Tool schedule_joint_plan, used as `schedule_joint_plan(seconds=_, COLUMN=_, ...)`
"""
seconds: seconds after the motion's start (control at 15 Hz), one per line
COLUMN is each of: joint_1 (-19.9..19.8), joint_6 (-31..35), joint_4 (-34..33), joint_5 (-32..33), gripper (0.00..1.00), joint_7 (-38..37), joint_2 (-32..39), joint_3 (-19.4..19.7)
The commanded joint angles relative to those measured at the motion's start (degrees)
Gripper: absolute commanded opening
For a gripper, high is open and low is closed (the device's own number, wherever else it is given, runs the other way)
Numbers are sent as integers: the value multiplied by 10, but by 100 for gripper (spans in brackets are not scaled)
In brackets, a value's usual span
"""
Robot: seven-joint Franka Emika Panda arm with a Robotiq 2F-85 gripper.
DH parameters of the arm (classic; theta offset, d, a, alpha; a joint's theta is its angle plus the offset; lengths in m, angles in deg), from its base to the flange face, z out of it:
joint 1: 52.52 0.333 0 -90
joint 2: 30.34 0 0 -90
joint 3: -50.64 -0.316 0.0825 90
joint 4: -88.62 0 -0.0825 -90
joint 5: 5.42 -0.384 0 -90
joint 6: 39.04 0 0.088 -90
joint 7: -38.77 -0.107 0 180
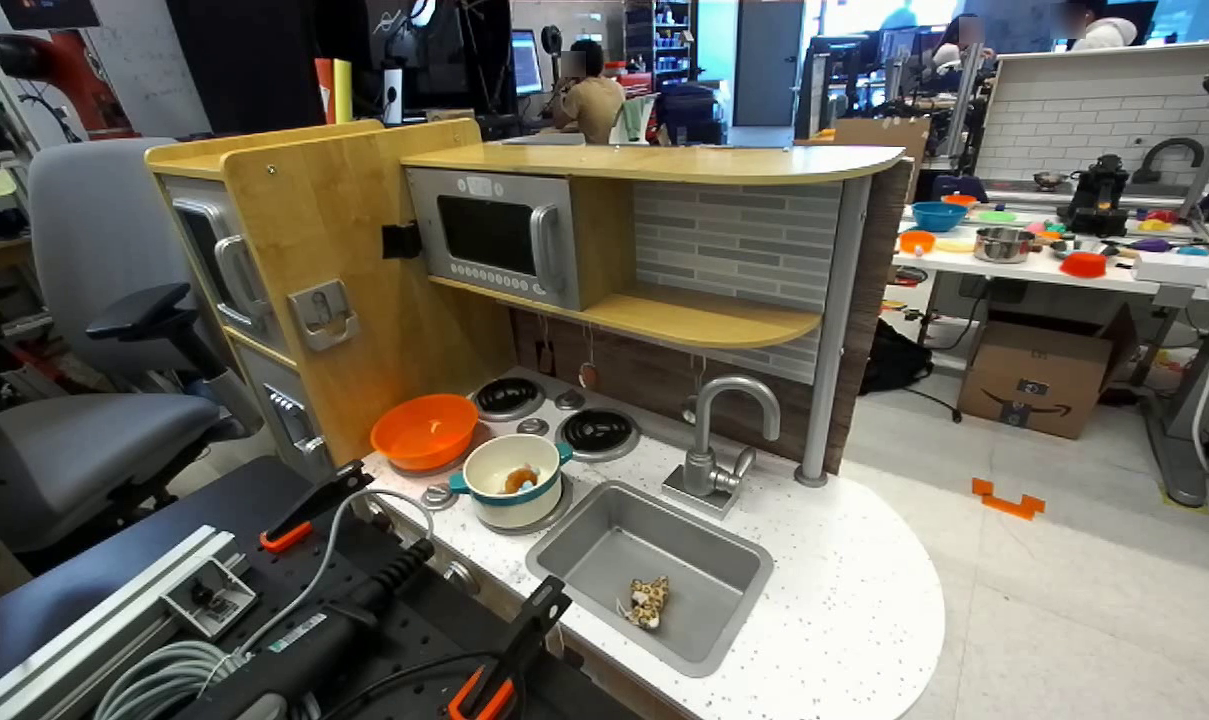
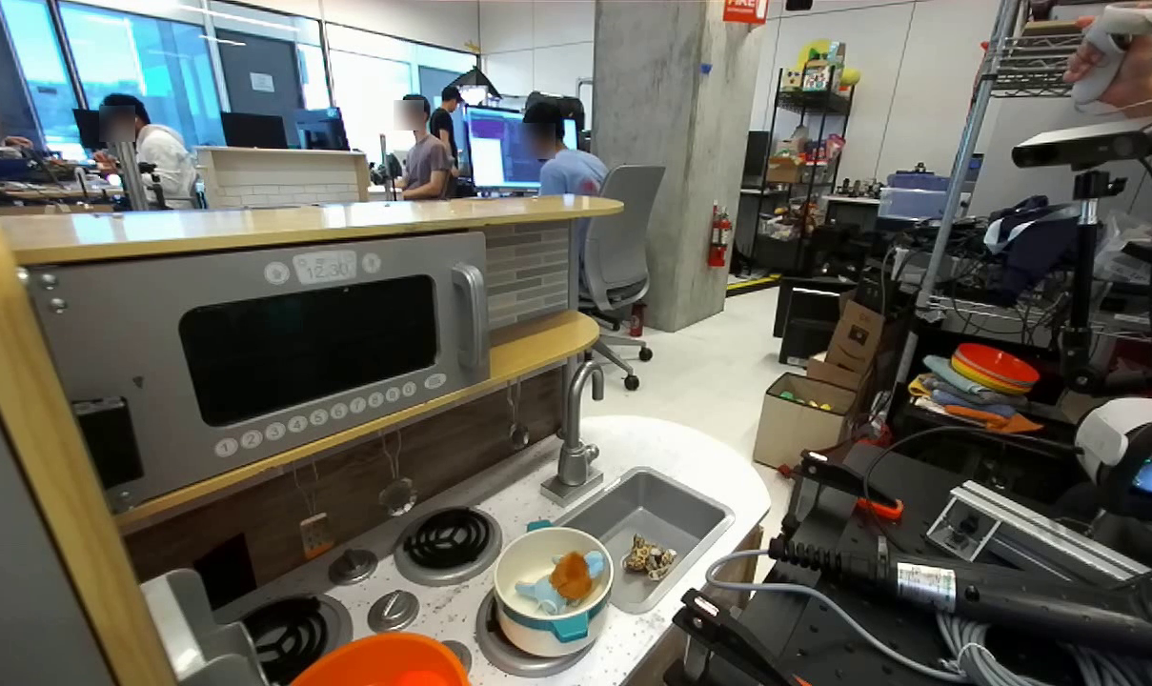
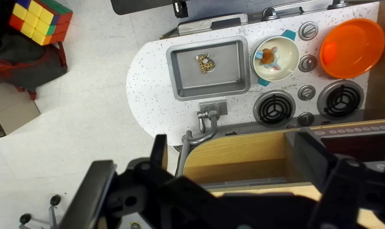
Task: Remove the beige object from the sink and put it in the orange bowl
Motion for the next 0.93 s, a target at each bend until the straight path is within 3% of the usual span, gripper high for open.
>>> schedule_joint_plan(seconds=0.0, joint_1=7, joint_6=28, joint_4=9, joint_5=-11, gripper=100, joint_7=14, joint_2=13, joint_3=13)
schedule_joint_plan(seconds=0.53, joint_1=11, joint_6=123, joint_4=93, joint_5=-57, gripper=100, joint_7=89, joint_2=54, joint_3=42)
schedule_joint_plan(seconds=0.87, joint_1=8, joint_6=241, joint_4=162, joint_5=-76, gripper=100, joint_7=123, joint_2=116, joint_3=50)
